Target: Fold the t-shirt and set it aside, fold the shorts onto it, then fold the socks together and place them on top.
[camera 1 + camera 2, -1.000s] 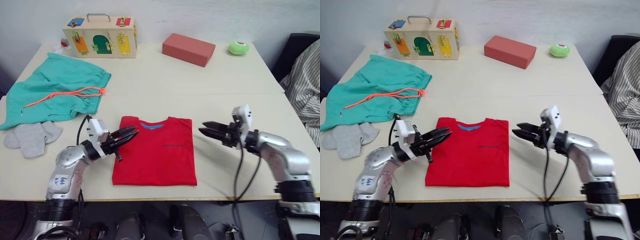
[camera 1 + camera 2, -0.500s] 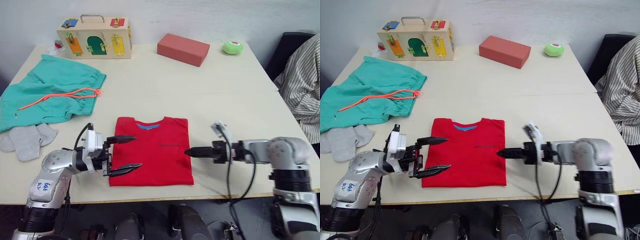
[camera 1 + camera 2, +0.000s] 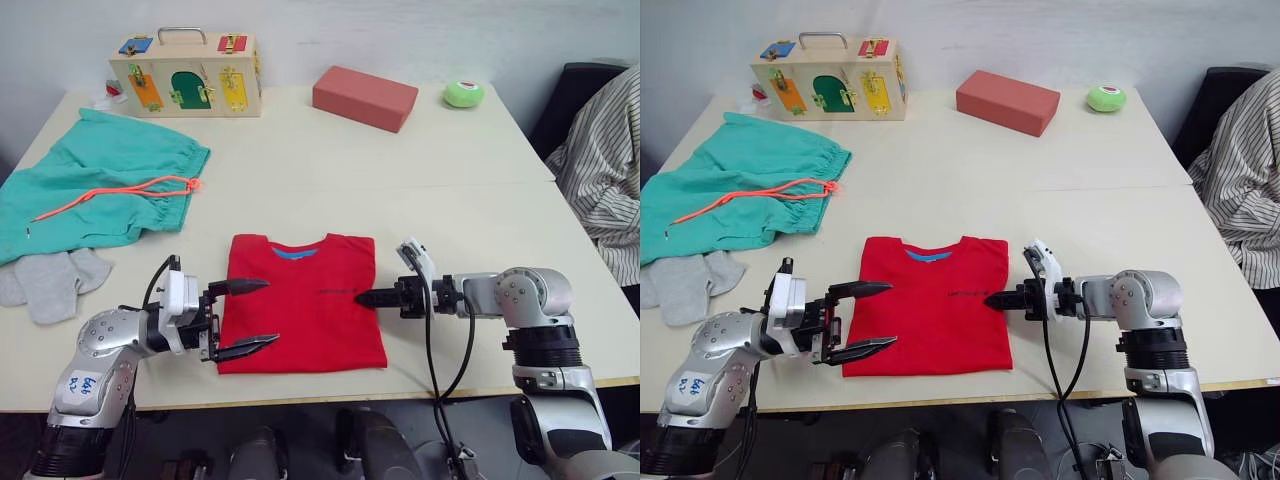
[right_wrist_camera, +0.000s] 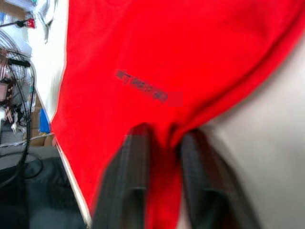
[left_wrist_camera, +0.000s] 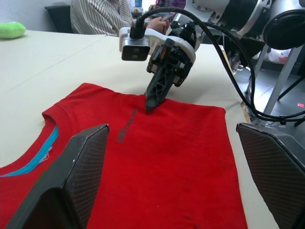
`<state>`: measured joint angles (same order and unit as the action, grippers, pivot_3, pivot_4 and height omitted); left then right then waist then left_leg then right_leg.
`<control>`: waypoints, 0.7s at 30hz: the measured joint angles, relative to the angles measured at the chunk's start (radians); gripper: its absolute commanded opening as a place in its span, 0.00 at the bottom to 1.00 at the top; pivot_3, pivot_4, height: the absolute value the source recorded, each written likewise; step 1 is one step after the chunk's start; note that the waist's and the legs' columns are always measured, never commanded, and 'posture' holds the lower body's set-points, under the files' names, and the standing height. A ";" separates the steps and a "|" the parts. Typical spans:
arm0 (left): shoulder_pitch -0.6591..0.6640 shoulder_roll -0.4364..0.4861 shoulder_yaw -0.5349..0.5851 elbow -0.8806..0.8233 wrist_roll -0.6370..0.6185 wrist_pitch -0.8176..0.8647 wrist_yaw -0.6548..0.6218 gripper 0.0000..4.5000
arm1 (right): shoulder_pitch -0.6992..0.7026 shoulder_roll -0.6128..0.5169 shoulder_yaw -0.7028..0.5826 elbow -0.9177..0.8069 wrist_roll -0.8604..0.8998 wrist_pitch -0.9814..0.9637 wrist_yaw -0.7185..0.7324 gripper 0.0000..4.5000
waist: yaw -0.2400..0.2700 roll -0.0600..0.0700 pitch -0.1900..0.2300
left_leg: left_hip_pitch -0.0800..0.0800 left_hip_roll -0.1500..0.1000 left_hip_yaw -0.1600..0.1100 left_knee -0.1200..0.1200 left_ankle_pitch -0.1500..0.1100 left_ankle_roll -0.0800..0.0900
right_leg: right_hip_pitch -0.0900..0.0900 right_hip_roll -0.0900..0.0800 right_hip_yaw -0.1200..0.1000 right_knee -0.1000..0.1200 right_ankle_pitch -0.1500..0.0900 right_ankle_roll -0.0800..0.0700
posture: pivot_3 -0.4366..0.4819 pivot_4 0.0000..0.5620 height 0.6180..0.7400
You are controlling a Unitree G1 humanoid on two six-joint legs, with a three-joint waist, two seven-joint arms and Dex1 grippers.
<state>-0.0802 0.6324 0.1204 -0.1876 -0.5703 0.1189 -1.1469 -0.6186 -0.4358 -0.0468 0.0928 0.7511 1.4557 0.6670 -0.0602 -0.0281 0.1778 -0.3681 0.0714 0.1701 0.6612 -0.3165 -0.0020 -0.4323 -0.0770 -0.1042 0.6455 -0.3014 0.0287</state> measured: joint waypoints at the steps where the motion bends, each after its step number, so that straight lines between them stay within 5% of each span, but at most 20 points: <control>1: -0.002 0.000 0.000 0.000 0.000 0.000 0.001 1.00 | 0.001 0.000 0.001 -0.001 -0.004 -0.006 0.000 0.01 | 0.000 -0.002 -0.001 | 0.000 0.000 0.000 0.000 0.000 0.000 | 0.000 0.000 0.000 0.000 0.000 0.000 | 0.48 0.27 1.00; 5: -0.011 -0.001 -0.004 0.001 0.000 0.002 0.006 1.00 | 0.025 -0.032 -0.005 -0.021 0.002 -0.010 0.008 0.01 | 0.007 -0.004 -0.003 | 0.000 -0.001 0.000 0.000 0.000 0.001 | 0.001 -0.001 0.000 -0.001 0.001 0.000 | 0.48 0.27 1.00; 11: -0.027 -0.008 -0.008 0.010 0.000 0.008 0.007 1.00 | 0.155 -0.350 -0.038 -0.019 0.016 -0.046 0.135 0.01 | 0.064 0.001 0.000 | -0.005 -0.006 -0.002 0.002 -0.006 0.011 | 0.003 -0.006 -0.002 -0.013 0.003 0.005 | 0.48 0.27 1.00; 14: -0.040 -0.013 -0.015 0.030 0.000 0.010 -0.003 1.00 | 0.216 -0.536 -0.058 0.083 -0.039 -0.170 0.222 0.01 | 0.072 0.003 0.000 | -0.007 -0.008 0.001 0.003 -0.009 0.017 | 0.004 -0.007 -0.001 -0.020 0.007 0.012 | 0.48 0.27 1.00; 21: -0.080 -0.021 -0.027 0.055 0.001 0.011 -0.025 1.00 | 0.215 -0.732 0.011 0.413 -0.235 -0.466 0.407 0.01 | 0.063 0.005 0.002 | -0.007 -0.007 0.005 0.004 -0.009 0.017 | 0.004 -0.004 0.001 -0.023 0.008 0.014 | 0.48 0.27 1.00</control>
<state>-0.1598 0.6110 0.0939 -0.1323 -0.5693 0.1300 -1.1715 -0.4040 -1.1682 -0.0356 0.5054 0.5160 0.9893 1.0742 0.0028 -0.0227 0.1799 -0.3753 0.0648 0.1753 0.6651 -0.3259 0.0150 -0.4285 -0.0811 -0.1032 0.6224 -0.2931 0.0427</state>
